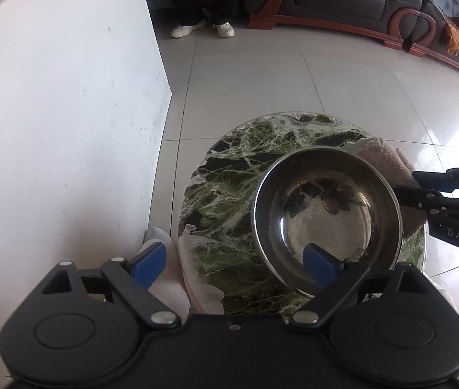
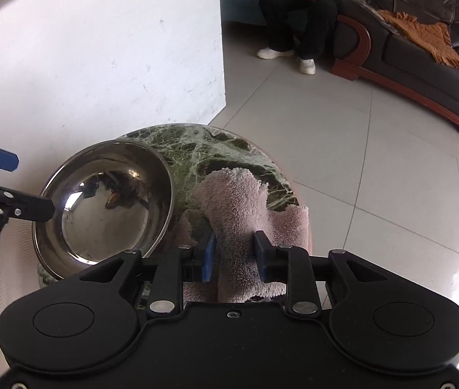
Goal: Clean bowl
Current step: 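Lift the pink towel out of the bowl with the right gripper, then lay the towel on the marble beside the bowl and open the right gripper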
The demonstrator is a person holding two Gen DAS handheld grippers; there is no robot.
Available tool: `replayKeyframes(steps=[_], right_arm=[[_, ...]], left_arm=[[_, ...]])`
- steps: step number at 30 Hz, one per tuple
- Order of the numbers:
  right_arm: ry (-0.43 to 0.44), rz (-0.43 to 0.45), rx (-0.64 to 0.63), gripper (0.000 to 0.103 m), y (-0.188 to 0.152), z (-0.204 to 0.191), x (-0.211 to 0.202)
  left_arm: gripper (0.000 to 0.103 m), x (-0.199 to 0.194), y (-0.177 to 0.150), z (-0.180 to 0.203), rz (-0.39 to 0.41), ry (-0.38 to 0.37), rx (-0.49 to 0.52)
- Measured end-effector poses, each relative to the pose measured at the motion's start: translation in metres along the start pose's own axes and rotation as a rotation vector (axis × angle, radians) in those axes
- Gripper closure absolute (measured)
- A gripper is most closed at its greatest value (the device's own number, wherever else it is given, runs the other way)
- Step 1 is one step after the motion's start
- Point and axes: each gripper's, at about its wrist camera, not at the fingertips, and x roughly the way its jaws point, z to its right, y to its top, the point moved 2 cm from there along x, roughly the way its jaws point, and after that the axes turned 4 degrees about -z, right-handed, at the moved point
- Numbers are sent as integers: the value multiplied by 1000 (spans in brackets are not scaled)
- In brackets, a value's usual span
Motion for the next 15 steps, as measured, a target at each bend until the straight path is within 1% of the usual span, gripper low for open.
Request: replayKeyframes(steps=[1,3,5,7,9,11,13,14,15], right_arm=[[14,10,16,65,0,2,-5],[29,24,31,61,-1,3,-16],[20,43,32,61,-3,1,-28],[7,59,35,53,-6,0,-41],[-3,75,43,49,-11,-4,-57],[-8,94,68,42,-18,-10,-72],[-13,105,102,19,-27,-19,-85],[-28,105,118,12,-33,-23,-90],[-68,98,135,11,-42,-29,-94]], left_arm=[[12,-1,0,1,2,2,1],[12,-5,0,2,8,6,0],[12,-11,-2,3,17,6,-4],[12,-17,-4,5,21,11,-3],[12,-24,-9,7,26,16,-1],[12,-31,-14,11,35,22,11],[12,-39,-20,15,41,29,23],[12,-43,-23,17,46,29,22],[12,-48,-27,18,51,29,19]])
